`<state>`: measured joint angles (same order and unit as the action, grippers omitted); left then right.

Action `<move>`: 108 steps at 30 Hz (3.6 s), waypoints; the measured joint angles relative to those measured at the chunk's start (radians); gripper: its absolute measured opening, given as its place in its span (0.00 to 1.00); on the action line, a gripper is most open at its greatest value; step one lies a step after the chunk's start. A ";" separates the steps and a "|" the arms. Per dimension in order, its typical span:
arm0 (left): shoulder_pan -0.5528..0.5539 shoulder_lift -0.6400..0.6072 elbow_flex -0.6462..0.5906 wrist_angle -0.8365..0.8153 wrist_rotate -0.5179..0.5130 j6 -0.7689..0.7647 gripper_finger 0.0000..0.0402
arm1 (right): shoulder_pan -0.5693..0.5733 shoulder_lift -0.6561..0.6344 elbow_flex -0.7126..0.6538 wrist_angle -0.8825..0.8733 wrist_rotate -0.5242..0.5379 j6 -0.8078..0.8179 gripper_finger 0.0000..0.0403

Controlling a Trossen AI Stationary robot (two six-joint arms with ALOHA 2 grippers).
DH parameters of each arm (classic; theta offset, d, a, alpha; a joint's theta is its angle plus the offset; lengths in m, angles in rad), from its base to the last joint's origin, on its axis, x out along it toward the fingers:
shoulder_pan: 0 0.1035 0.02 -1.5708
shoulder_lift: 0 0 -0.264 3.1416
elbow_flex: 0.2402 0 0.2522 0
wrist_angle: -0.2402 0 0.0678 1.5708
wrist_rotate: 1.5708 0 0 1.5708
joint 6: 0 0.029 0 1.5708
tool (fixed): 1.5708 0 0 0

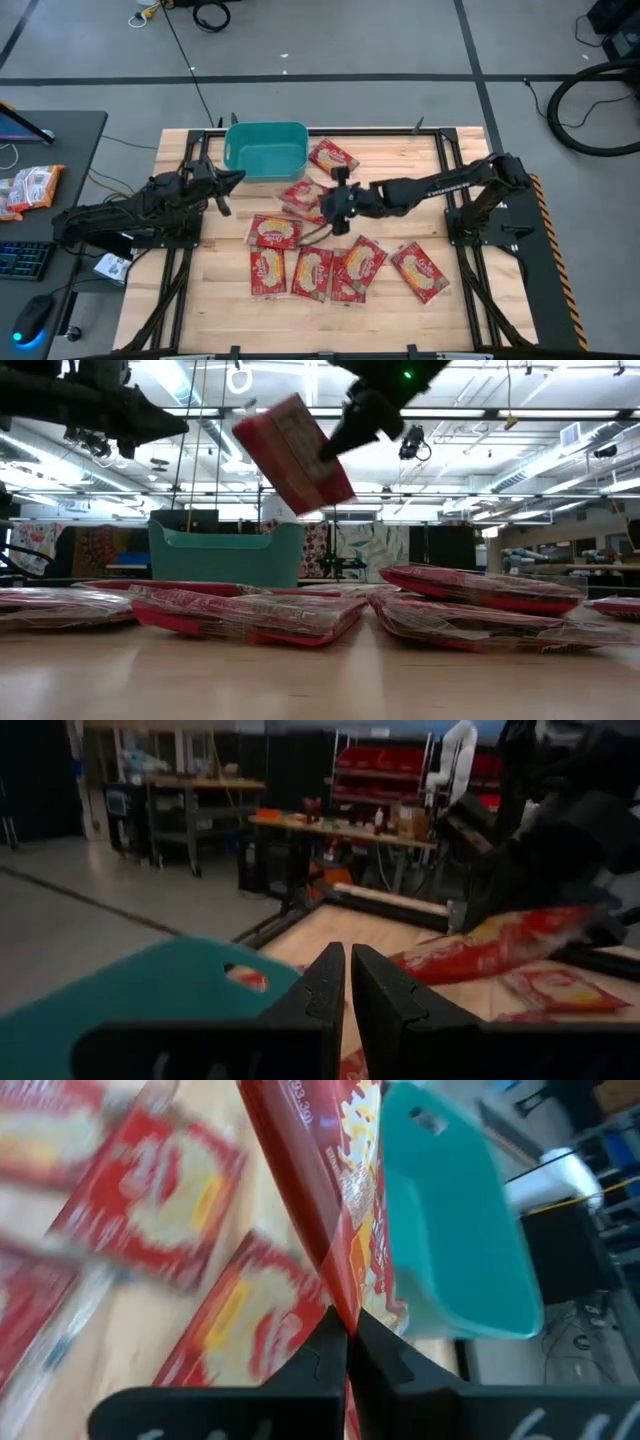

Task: Sort popcorn bags into baskets
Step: Put the red popcorn bag into the green bin

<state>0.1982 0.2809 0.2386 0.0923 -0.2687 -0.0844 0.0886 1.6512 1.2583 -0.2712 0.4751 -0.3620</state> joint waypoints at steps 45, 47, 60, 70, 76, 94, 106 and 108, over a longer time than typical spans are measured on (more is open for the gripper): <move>0.001 0.000 0.000 -0.046 0.283 0.018 0.07 | -0.361 0.771 1.046 -0.466 -0.037 0.201 0.07; 0.001 0.000 0.000 -0.046 0.283 0.018 0.07 | -0.366 0.771 1.046 -0.473 -0.057 0.211 0.12; 0.001 0.000 0.000 -0.047 0.281 0.019 0.07 | -0.351 0.733 1.047 -0.523 -0.209 0.191 0.45; 0.001 0.000 0.000 -0.065 0.252 0.021 0.07 | -0.370 0.610 1.046 -0.596 -0.095 0.177 0.44; 0.001 0.000 0.000 -0.069 0.250 0.021 0.07 | -0.404 0.565 1.047 -0.730 -0.061 0.216 0.44; 0.001 0.000 0.000 -0.083 0.243 0.017 0.07 | -0.410 0.392 0.522 -0.508 -0.076 0.283 0.41; 0.001 0.000 0.000 -0.081 0.202 0.017 0.07 | -0.411 0.291 0.086 -0.098 -0.127 0.255 0.41; 0.001 0.000 0.000 -0.081 0.202 0.017 0.07 | -0.415 0.291 0.041 -0.026 -0.138 0.255 0.41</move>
<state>0.1989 0.2813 0.2382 0.0116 -0.0666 -0.0673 -0.3260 1.9423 1.2989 -0.2969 0.3370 -0.1074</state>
